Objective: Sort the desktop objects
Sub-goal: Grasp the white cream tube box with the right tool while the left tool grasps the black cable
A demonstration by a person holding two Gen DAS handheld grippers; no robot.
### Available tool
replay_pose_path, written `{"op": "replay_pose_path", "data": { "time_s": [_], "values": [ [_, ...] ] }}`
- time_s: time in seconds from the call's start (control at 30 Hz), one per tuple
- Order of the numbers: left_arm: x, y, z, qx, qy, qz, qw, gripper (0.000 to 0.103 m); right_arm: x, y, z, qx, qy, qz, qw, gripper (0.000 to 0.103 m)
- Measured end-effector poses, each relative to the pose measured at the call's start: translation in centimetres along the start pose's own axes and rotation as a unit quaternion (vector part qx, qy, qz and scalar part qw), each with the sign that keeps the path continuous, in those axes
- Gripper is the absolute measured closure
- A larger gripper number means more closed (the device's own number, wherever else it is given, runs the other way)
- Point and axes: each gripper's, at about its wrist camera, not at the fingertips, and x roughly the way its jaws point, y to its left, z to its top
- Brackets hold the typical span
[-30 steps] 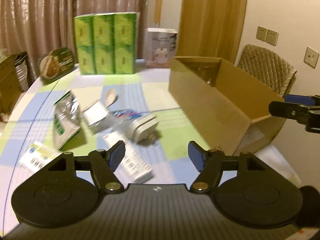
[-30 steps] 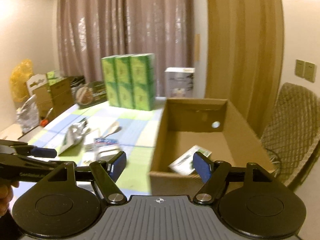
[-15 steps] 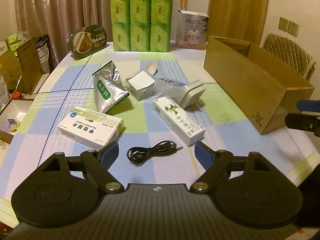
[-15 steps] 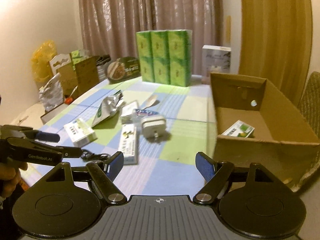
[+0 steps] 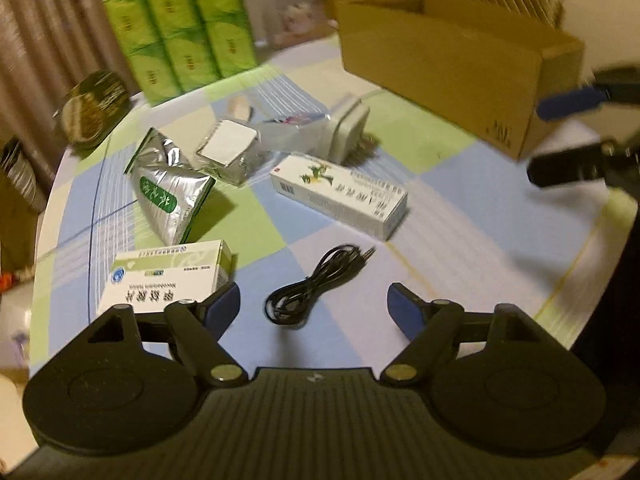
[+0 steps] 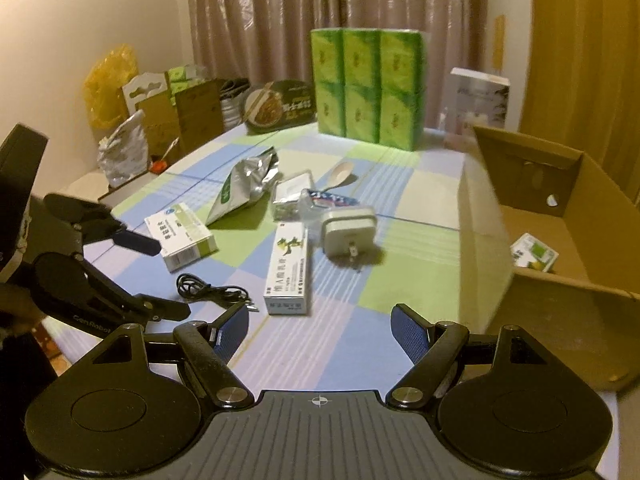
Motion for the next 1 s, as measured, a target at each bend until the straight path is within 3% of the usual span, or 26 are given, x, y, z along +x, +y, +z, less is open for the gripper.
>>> {"op": "replay_pose_path", "data": {
  "time_s": [0.17,0.37,0.5,0.7,0.9,0.97,1.0],
  "values": [
    [2.1,0.9,-0.1,0.065,0.009,-0.021,0.9976,0.041,2.8,0.6,0.4,-0.009,0.020,0.011,1.000,0.027],
    [4.4,1.4,0.1,0.083,0.024,-0.054,0.9948,0.050,5.6,1.2,1.3,-0.023,0.038,0.021,0.999,0.028],
    [5.3,1.9,0.3,0.062,0.033,-0.067,0.9952,0.054,7.6,1.3,2.0,-0.030,0.048,0.022,0.998,0.028],
    [5.7,3.2,0.4,-0.003,0.038,-0.079,0.9962,0.084,10.5,1.5,3.0,-0.038,0.061,0.026,0.997,0.033],
    [5.4,3.3,0.1,-0.037,0.035,-0.060,0.9969,0.086,13.6,1.8,3.1,-0.040,0.088,0.026,0.995,0.046],
    [5.3,3.2,0.0,-0.038,0.032,-0.055,0.9972,0.086,14.3,1.8,3.0,-0.040,0.098,0.023,0.994,0.054],
    [5.3,3.3,0.0,-0.041,0.031,-0.055,0.9972,0.086,14.6,1.7,2.9,-0.041,0.103,0.022,0.994,0.063]
  ]
}}
